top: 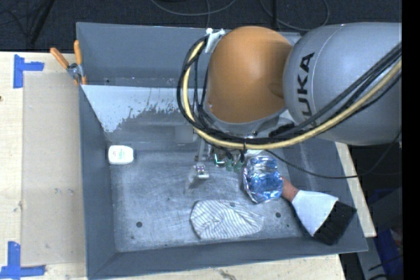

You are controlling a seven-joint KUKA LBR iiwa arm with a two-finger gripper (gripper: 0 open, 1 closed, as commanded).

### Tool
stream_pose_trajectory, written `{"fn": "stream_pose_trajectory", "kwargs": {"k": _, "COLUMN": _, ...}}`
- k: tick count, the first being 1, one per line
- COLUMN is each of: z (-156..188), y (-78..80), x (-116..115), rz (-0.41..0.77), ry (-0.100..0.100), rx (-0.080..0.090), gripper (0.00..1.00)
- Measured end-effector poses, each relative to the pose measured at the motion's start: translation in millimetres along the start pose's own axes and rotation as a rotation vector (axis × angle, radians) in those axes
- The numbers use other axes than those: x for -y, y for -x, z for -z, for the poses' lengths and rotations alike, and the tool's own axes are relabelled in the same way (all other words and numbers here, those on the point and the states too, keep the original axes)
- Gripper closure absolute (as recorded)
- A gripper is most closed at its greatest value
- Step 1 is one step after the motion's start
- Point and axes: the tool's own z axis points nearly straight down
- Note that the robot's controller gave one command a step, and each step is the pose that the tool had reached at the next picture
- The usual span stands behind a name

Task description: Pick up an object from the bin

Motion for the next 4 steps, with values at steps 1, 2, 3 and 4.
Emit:
{"fn": "stream_pose_trajectory", "kwargs": {"k": 1, "z": 3, "y": 1.6, "x": 1, "rz": -0.004, "ry": 0.001, "rx": 0.007, "gripper": 0.00}}
{"fn": "stream_pose_trajectory", "kwargs": {"k": 2, "z": -39, "y": -6.6, "x": 15, "rz": 0.137, "ry": 0.001, "rx": 0.009, "gripper": 0.00}}
{"fn": "stream_pose_trajectory", "kwargs": {"k": 3, "z": -64, "y": -31.5, "x": 59, "rz": 0.479, "ry": -0.001, "rx": 0.006, "gripper": 0.00}}
{"fn": "stream_pose_trajectory", "kwargs": {"k": 4, "z": -77, "y": -28.9, "x": 67, "rz": 0.561, "ry": -0.001, "rx": 0.006, "gripper": 0.00}}
